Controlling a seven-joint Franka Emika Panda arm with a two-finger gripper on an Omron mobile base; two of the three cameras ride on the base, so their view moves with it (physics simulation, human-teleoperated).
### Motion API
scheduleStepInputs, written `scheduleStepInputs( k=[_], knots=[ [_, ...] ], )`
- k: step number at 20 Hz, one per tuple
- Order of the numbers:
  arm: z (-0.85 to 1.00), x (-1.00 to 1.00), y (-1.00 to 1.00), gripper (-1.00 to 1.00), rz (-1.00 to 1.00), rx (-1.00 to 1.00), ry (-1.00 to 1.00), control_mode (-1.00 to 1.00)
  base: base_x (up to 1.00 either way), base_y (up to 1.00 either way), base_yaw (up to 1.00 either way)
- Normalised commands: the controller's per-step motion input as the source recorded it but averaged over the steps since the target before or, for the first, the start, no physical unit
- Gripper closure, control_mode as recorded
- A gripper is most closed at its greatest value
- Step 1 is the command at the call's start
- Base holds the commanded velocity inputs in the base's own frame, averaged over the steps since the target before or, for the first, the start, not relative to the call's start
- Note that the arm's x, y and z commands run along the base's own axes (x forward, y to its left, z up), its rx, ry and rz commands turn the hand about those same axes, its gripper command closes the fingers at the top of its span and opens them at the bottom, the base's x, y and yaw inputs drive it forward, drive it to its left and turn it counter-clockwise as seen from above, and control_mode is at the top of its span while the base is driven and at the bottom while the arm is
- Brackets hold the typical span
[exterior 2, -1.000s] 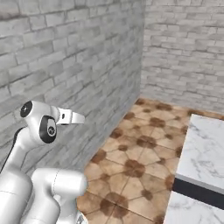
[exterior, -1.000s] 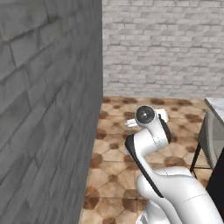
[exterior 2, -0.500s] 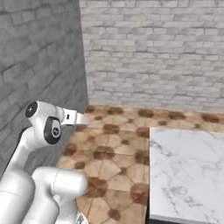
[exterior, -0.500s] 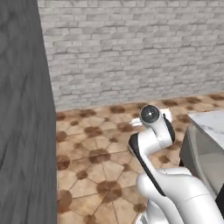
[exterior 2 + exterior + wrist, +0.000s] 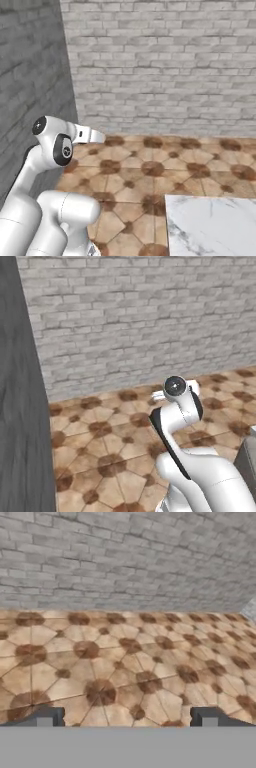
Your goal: Pick the egg and butter from the fridge and place them by the bowl for mixing.
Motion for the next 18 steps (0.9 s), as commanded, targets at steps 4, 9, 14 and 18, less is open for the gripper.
scheduleStepInputs(
  k=[4,9,14,18],
  knots=[
    [0.0,0.0,0.0,-1.0,0.0,0.0,0.0,1.0,1.0,0.23,-0.22],
    [0.0,0.0,0.0,-1.0,0.0,0.0,0.0,1.0,1.0,0.02,-0.35],
    [0.0,0.0,0.0,-1.0,0.0,0.0,0.0,1.0,1.0,0.05,-0.51],
    [0.0,0.0,0.0,-1.0,0.0,0.0,0.0,1.0,1.0,0.06,-0.59]
  ],
)
